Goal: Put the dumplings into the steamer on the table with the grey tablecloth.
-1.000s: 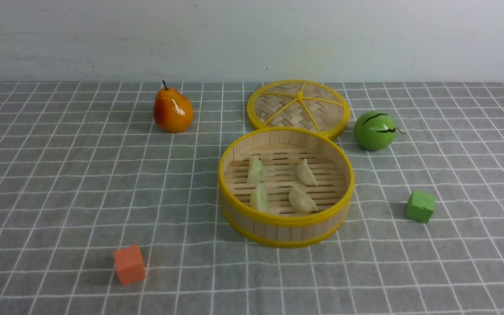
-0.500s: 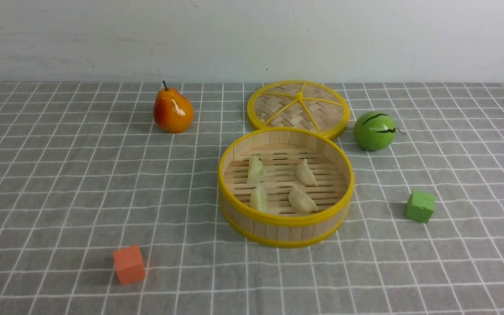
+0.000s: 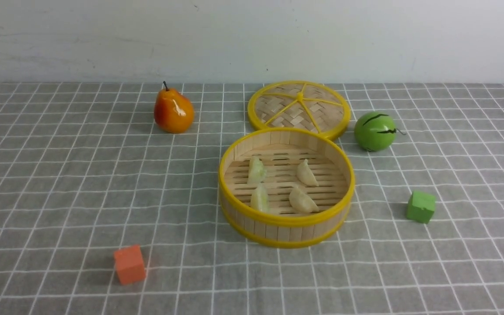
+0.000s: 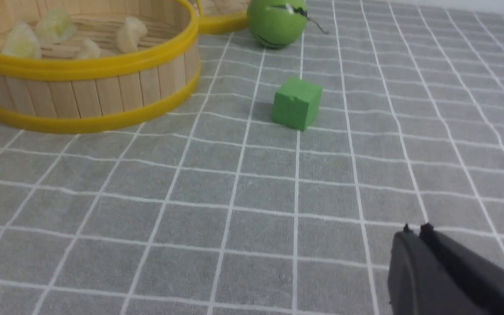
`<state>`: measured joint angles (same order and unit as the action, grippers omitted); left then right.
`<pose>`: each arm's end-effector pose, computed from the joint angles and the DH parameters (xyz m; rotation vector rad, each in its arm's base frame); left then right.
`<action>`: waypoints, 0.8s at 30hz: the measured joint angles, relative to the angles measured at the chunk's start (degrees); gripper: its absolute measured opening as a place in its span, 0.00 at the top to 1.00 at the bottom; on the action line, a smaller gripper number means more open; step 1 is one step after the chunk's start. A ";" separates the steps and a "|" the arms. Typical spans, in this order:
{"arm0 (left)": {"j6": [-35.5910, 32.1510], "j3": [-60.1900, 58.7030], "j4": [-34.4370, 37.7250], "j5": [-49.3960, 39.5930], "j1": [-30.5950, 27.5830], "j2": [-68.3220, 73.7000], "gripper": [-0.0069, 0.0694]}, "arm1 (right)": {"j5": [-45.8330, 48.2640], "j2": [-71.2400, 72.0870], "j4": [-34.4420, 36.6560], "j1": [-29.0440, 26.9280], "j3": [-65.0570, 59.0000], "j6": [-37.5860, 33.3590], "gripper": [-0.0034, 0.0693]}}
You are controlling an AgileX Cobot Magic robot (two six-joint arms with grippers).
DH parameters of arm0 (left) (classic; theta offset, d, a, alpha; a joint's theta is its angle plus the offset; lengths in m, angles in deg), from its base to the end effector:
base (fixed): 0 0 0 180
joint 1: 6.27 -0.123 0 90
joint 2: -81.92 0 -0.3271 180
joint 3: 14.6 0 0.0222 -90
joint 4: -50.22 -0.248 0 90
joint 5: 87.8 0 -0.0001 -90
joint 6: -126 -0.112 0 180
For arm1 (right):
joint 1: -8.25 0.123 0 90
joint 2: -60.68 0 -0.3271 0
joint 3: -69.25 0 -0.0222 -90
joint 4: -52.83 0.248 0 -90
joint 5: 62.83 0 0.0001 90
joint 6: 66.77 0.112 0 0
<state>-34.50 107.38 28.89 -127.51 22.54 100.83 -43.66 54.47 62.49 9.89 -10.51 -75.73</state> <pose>0.0354 0.0103 0.2612 0.3009 1.9678 -0.1215 0.0285 0.0070 0.1691 -0.0622 1.8298 0.0727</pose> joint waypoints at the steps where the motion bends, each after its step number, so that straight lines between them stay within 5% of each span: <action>1: 0.00 0.00 0.05 0.00 0.00 0.00 0.78 | 0.54 0.00 -1.18 0.00 0.06 3.06 0.95; 7: 0.00 0.00 0.00 -0.02 0.00 0.00 0.77 | 2.50 0.00 -4.31 0.00 0.48 10.62 0.94; 24: 0.05 0.00 0.00 -0.02 0.00 0.00 0.75 | 2.57 0.00 -4.55 0.00 0.48 11.19 0.91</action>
<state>-34.45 107.38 28.89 -127.53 22.54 100.83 -41.09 54.47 57.94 9.89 -10.03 -64.55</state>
